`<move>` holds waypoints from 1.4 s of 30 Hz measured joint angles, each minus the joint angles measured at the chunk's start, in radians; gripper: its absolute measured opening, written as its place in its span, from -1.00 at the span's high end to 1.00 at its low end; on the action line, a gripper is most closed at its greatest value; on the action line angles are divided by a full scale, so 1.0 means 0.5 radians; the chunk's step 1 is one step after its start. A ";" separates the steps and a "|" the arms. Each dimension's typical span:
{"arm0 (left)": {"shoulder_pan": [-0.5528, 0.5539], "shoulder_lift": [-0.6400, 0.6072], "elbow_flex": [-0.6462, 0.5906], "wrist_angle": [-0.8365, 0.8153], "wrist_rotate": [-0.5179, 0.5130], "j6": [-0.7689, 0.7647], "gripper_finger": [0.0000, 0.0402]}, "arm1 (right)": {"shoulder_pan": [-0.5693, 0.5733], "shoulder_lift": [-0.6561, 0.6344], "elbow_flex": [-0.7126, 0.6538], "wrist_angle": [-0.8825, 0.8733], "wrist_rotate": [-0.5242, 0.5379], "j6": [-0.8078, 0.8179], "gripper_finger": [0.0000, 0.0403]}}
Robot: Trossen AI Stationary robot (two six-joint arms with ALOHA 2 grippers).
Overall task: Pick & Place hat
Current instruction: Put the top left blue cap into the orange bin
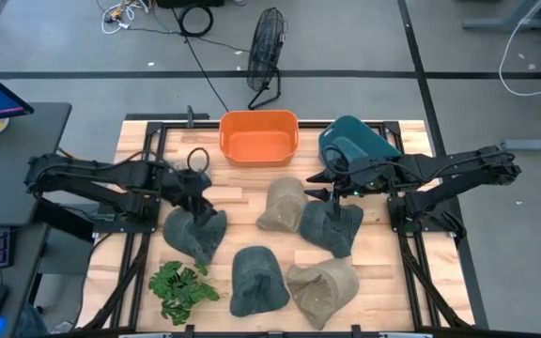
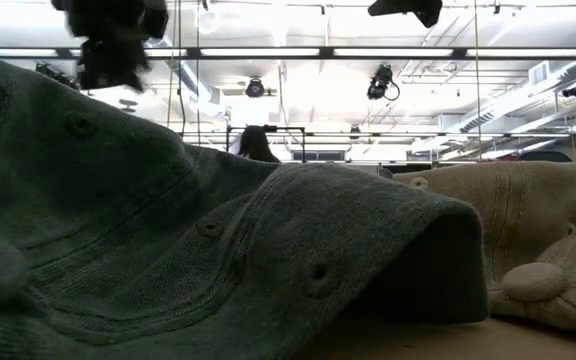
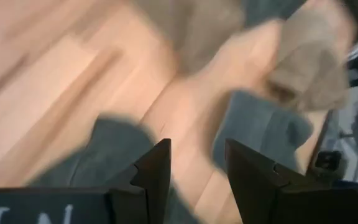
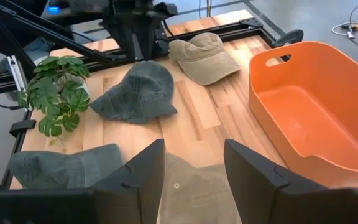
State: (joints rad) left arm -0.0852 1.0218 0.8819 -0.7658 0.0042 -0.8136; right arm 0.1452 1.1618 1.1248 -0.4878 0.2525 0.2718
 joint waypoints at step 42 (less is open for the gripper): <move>-0.080 1.068 0.004 -0.541 0.082 -0.214 0.74 | 0.000 -0.001 -0.002 0.059 -0.016 0.023 0.15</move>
State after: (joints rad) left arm -0.1251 1.5558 0.8839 -1.0362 0.0451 -0.9207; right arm 0.1452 1.1614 1.1236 -0.4583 0.2443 0.2835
